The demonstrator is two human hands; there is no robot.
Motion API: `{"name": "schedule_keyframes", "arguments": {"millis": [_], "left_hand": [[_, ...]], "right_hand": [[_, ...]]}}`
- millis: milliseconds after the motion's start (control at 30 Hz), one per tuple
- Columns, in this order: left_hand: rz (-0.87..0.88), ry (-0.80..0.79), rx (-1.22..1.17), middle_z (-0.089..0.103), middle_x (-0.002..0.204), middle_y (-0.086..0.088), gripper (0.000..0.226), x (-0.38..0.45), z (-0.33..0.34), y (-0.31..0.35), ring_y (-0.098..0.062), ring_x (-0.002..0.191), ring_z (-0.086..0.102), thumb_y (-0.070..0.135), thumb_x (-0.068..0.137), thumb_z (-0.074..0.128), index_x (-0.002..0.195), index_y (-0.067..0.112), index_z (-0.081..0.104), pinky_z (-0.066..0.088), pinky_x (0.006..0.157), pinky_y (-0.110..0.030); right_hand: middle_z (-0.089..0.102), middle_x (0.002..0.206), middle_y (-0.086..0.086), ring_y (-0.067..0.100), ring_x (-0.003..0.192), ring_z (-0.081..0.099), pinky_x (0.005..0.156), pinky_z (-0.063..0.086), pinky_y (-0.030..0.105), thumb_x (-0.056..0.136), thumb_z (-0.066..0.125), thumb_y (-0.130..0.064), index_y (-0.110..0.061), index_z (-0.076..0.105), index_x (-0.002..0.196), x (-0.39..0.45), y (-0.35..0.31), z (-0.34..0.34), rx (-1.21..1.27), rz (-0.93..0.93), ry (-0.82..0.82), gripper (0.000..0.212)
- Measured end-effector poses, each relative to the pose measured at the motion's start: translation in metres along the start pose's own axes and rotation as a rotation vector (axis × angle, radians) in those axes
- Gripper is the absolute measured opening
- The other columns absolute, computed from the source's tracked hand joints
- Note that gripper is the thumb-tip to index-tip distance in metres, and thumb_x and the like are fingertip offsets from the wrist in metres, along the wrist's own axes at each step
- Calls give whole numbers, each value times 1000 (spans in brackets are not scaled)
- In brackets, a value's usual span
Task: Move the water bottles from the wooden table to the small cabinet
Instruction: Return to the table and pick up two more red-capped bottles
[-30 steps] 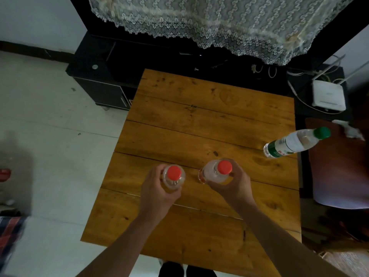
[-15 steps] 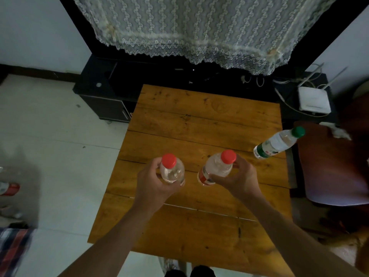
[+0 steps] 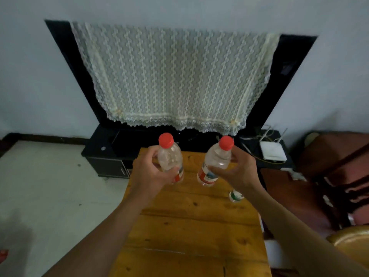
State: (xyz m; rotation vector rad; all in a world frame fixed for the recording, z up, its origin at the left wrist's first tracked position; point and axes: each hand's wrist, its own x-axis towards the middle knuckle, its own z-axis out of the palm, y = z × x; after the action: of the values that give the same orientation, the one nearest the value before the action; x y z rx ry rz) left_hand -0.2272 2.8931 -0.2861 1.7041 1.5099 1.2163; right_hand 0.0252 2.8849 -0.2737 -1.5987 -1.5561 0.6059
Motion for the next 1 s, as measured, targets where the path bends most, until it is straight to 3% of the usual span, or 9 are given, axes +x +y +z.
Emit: {"name": "schedule_keyframes", "arguments": {"millis": [200, 400, 500, 667, 800, 1000], "left_hand": [[109, 25, -72, 68, 97, 13, 49, 26, -23, 60, -3, 92, 65, 31, 68, 86, 111, 25, 63, 58, 79, -29], [196, 24, -62, 66, 91, 15, 41, 34, -40, 101, -2, 85, 62, 33, 67, 85, 100, 28, 61, 50, 70, -20], [229, 37, -48, 65, 91, 13, 46, 33, -48, 110, -3, 83, 62, 44, 64, 80, 101, 26, 61, 52, 68, -23], [269, 14, -8, 60, 76, 11, 39, 30, -59, 113, -8, 66, 57, 42, 63, 83, 87, 26, 58, 52, 59, -30], [281, 2, 6, 65, 79, 8, 42, 28, -61, 102, -10, 72, 62, 44, 60, 84, 88, 25, 58, 56, 63, -36], [243, 7, -25, 66, 78, 12, 40, 7, -68, 90, -3, 70, 63, 33, 61, 88, 91, 23, 63, 56, 59, -25]], "right_hand": [[71, 97, -13, -2, 87, 66, 74, 54, 19, 65, 88, -35, -23, 68, 107, 12, -56, -38, 12, -23, 67, 48], [73, 98, -7, 3, 86, 69, 75, 60, 28, 67, 87, -37, -18, 68, 109, 7, -92, -62, 1, -74, 140, 49], [74, 97, -7, 4, 84, 70, 74, 60, 30, 67, 87, -36, -18, 68, 107, 3, -106, -69, -4, -81, 152, 48], [73, 90, -6, 3, 78, 69, 65, 56, 22, 67, 88, -33, -17, 69, 102, -11, -123, -75, -28, -78, 200, 43], [72, 84, -10, 1, 74, 68, 62, 56, 20, 67, 88, -33, -19, 69, 95, -23, -130, -76, -51, -50, 202, 37], [72, 86, -12, -1, 76, 68, 64, 53, 14, 66, 87, -37, -22, 69, 98, -31, -132, -69, -131, -62, 149, 40]]}}
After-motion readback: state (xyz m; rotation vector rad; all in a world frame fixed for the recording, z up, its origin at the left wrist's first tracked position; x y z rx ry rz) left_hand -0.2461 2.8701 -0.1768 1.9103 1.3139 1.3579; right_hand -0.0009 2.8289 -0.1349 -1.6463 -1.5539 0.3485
